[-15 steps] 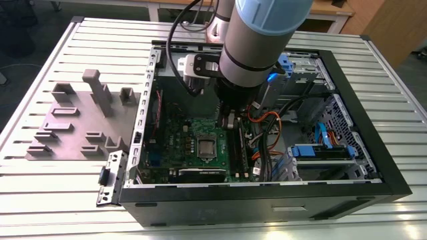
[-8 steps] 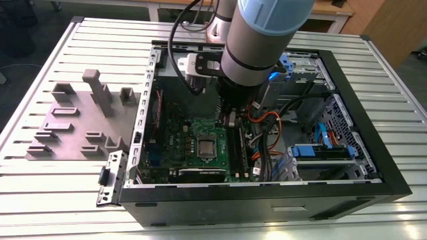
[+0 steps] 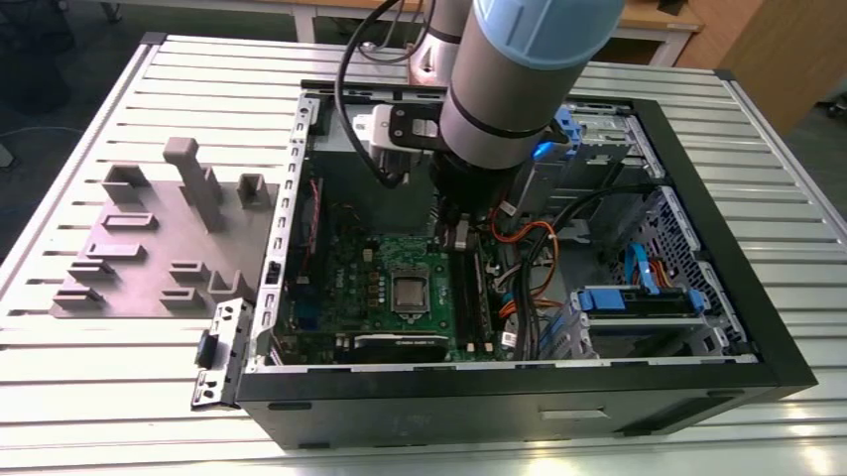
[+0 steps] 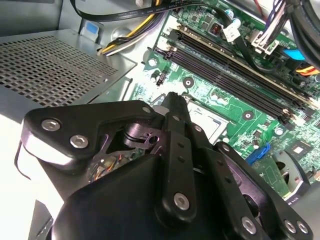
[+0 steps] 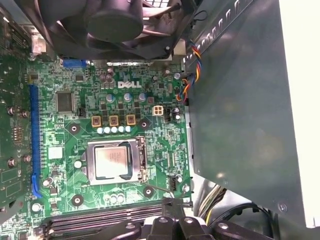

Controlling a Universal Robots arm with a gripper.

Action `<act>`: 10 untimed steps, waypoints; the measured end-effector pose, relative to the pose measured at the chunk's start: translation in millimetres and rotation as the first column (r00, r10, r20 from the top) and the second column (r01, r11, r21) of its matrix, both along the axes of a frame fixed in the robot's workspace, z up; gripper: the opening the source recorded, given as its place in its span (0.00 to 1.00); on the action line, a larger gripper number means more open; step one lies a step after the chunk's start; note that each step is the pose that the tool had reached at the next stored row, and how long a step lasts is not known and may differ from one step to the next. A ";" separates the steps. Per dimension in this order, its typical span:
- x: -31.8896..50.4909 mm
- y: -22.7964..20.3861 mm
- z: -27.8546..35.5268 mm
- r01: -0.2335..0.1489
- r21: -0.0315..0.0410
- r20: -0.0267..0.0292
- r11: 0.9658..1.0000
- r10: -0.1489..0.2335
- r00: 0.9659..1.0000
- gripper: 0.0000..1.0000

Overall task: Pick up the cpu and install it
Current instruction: 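Install the first cpu locking lever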

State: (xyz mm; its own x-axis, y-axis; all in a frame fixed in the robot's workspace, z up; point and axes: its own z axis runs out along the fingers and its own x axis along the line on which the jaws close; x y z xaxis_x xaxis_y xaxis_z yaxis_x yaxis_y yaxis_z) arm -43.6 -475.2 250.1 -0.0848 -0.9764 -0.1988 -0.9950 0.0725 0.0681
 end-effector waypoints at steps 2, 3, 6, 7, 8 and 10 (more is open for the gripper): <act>0.6 1.3 -0.2 0.000 0.000 0.000 1.000 0.000 1.000 0.11; 1.0 1.8 -0.3 0.000 0.000 0.000 1.000 0.000 1.000 0.11; 1.9 3.7 -0.6 0.004 0.000 0.000 1.000 -0.004 1.000 0.11; 2.1 4.6 -0.7 0.006 0.000 0.000 1.000 -0.006 1.000 0.11; 2.3 5.7 -0.8 0.008 0.000 0.000 1.000 -0.008 1.000 0.11; 2.7 7.7 -0.8 0.013 0.000 0.000 1.000 -0.013 1.000 0.11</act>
State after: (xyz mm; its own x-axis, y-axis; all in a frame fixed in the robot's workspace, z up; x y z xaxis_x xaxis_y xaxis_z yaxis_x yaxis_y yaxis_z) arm -40.9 -467.5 249.3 -0.0974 -0.9752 -0.1989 -0.9940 0.0854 0.0681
